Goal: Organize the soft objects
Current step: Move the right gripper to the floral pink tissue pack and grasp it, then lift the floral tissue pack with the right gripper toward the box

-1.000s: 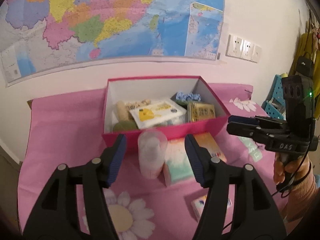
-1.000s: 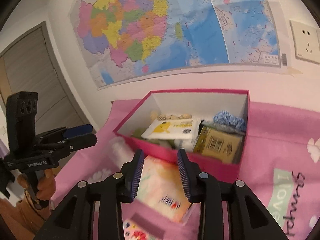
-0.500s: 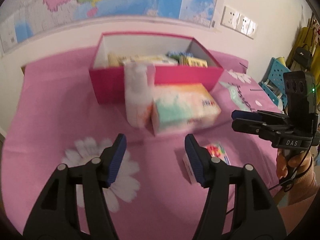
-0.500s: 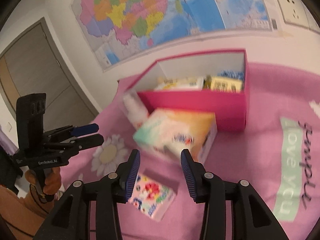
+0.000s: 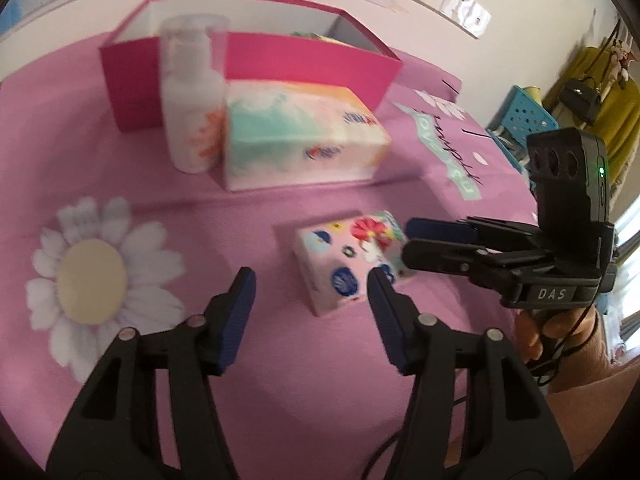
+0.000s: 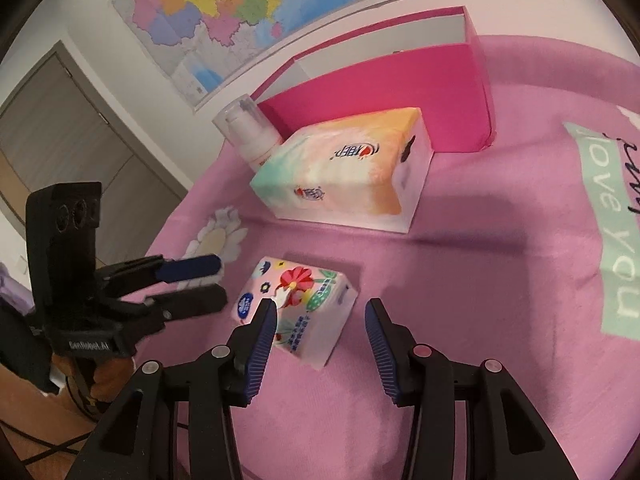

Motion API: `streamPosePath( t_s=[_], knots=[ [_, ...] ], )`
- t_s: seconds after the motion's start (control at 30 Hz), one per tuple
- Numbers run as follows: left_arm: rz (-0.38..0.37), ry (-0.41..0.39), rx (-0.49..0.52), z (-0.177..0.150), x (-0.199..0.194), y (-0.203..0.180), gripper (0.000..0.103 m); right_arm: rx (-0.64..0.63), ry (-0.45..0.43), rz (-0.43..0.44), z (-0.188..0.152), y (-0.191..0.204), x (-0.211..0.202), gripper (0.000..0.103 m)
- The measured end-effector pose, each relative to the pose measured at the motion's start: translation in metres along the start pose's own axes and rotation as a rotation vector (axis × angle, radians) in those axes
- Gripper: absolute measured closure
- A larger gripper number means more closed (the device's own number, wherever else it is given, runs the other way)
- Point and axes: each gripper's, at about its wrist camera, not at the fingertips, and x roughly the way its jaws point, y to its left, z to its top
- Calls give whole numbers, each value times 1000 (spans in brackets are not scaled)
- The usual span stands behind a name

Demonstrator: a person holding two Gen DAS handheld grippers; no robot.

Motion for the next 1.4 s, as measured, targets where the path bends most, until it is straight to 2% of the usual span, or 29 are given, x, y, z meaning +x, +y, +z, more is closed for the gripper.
streamPosePath(
  t_s=[0.1, 0.17, 0.37, 0.5, 0.6, 1.4],
  knots=[
    [1, 12, 13, 0, 4, -5, 48, 5, -6, 9, -2, 1, 0, 56],
    [-9, 20, 16, 1, 6, -8, 55, 12, -6, 10, -3, 1, 1, 56],
    [-41, 48, 10, 2, 14, -10, 60, 24, -10, 19, -4, 1, 6, 56],
    [-56, 55, -2, 3, 17, -10, 60, 26, -10, 29, -5, 2, 8, 57],
    [-61, 58, -7, 4, 18, -10, 60, 20, 2, 35, -5, 3, 11, 66],
    [-65, 16, 12, 12, 4, -16, 60, -2, -41, 16, -4, 11, -3, 67]
  ],
)
